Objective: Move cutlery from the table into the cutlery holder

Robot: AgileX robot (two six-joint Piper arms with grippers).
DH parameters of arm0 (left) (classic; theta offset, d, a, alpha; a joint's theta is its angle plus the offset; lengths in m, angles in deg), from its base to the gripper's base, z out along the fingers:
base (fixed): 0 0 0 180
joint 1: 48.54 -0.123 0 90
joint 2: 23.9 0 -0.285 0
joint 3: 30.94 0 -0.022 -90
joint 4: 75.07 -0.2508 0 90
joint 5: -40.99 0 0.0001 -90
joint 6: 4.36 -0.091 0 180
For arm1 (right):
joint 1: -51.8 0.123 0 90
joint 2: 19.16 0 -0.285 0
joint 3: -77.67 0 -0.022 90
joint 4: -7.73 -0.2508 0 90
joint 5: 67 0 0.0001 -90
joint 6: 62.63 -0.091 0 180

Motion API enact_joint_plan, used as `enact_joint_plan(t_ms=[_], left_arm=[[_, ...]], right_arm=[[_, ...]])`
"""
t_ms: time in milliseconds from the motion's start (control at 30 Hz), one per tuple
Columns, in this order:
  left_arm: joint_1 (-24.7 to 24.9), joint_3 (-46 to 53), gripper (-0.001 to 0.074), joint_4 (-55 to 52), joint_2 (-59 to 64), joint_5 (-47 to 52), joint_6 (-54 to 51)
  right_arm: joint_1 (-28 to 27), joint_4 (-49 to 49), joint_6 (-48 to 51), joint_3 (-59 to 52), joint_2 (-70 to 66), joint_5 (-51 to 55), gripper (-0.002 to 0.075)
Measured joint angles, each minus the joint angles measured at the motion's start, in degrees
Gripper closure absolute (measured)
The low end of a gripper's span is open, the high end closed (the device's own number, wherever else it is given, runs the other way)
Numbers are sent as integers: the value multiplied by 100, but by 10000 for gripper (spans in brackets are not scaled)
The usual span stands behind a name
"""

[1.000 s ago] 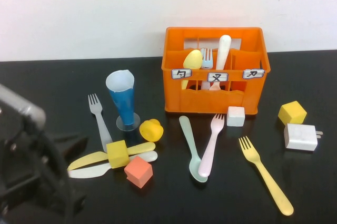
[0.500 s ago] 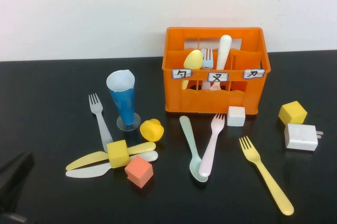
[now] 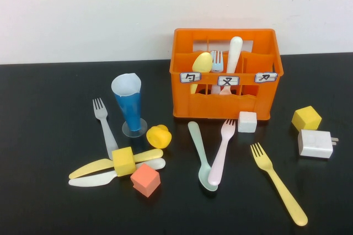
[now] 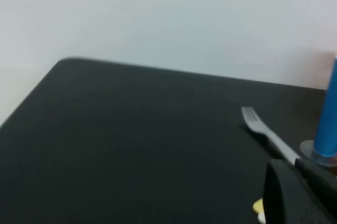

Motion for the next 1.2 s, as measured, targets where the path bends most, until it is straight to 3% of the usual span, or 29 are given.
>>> enact_joint_plan(t_ms=[300,1200], left_arm=[[-134,24,735,218,-120,1200,-468],[-134,-9,736,230,-120,1320,-774]], right_arm=[[0,0,0,0,0,0,729],[0,0,0,0,0,0,729]])
